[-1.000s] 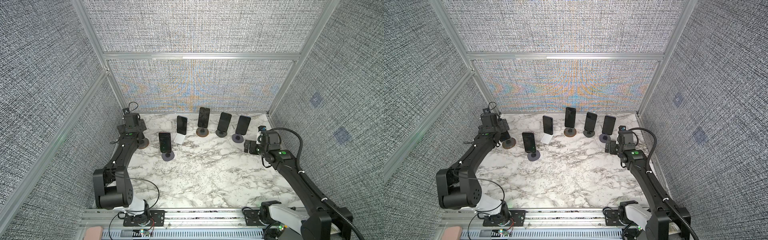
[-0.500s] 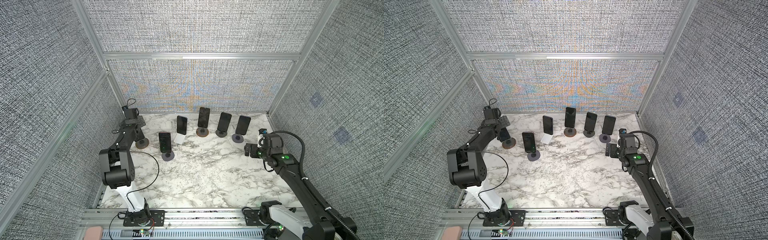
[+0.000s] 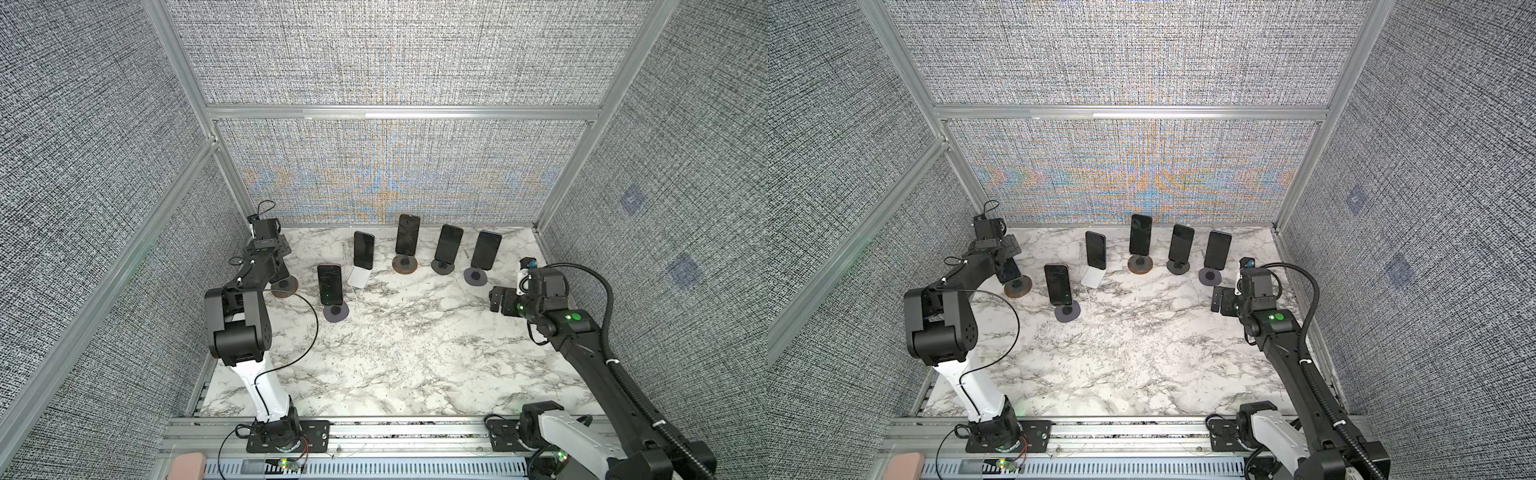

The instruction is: Remove the phone from the phone stand

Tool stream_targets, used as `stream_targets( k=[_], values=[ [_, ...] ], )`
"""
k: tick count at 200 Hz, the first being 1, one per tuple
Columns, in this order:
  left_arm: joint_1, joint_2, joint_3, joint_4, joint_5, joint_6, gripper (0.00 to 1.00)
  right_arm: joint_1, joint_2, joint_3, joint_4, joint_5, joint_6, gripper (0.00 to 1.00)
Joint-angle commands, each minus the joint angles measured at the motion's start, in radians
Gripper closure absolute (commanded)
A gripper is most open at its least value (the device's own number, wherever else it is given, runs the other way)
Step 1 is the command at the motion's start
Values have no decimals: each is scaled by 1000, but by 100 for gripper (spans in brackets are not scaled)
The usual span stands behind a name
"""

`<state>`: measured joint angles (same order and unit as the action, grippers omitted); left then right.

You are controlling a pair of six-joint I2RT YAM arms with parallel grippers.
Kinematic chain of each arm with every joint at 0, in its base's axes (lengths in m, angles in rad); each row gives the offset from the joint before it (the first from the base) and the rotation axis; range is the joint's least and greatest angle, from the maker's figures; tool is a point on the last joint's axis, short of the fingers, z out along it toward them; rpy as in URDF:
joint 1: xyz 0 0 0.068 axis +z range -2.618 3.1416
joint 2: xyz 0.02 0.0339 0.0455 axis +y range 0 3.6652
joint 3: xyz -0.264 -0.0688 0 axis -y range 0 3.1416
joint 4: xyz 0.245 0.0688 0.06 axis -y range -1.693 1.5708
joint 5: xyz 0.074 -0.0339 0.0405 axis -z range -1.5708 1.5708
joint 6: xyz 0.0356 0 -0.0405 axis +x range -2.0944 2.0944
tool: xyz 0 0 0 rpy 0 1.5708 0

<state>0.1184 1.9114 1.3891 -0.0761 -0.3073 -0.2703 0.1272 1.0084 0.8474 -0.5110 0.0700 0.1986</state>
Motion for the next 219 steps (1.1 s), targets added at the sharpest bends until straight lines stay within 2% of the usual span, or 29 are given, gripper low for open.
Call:
stream_targets(
  k=[1,60,219],
  values=[
    [0,4,4,16,-3,-12,17,3,5,4,3,-13,9,1],
    [0,-2,-9,9,-3,-5,28,8,1,-2,9,-18,17,1],
    [0,-77,-26,-43,40,-4,32,12,-6,-13,16,-32,27,1]
  ],
)
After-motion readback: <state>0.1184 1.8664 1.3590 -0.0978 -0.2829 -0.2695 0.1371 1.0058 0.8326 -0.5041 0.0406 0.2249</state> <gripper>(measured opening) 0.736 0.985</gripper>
